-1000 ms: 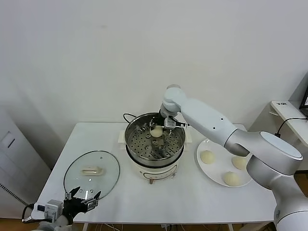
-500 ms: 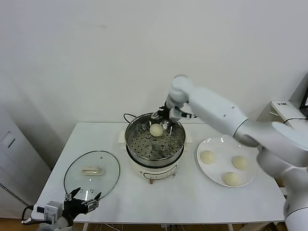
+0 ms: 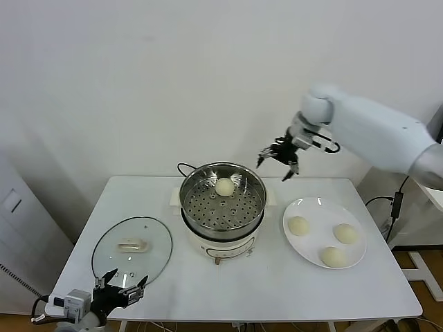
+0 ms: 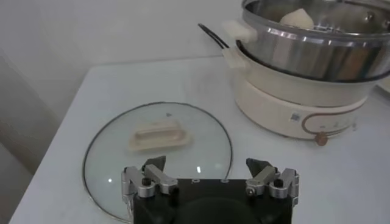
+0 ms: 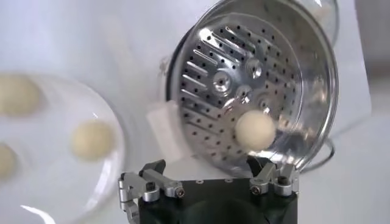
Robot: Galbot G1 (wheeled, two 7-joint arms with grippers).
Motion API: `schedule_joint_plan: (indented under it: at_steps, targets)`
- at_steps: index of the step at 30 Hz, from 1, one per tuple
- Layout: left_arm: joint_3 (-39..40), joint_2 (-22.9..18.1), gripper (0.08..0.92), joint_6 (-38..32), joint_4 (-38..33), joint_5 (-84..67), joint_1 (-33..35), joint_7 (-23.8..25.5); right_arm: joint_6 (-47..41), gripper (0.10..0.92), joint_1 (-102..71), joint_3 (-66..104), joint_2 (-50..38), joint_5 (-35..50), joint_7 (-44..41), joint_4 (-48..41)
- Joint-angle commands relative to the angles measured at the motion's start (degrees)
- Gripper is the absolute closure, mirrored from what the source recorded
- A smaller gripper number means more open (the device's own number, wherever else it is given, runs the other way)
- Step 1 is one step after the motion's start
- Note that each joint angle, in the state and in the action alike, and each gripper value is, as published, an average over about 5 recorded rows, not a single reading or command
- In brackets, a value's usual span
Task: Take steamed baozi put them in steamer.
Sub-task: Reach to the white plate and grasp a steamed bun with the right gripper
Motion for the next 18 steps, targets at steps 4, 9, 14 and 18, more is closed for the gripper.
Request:
schedule_joint_plan:
  at_steps: [4, 9, 14, 18]
  targets:
    - [0.0, -0.2, 0.177, 0.4, -0.7, 0.2, -0.1, -0.1, -24.2, 0.203, -3.9, -4.9, -10.4, 12.0, -0.4, 1.1]
    - [0.1, -0.4, 0.177, 0.6, -0.8, 0.3, -0.2, -0.2, -23.9, 0.203, -10.7, 0.6, -9.0, 8.3, 0.4, -2.3]
    - [0.0, -0.5, 0.177, 0.7, -0.8, 0.5, -0.2, -0.2, -23.0, 0.203, -17.3, 7.1, -6.3, 2.9, 0.5, -5.9]
    - [0.0, -0.6, 0.177, 0.7, -1.0, 0.6, 0.0, -0.2, -22.4, 0.203, -21.0, 10.1, -4.3, -0.2, 0.5, -8.6]
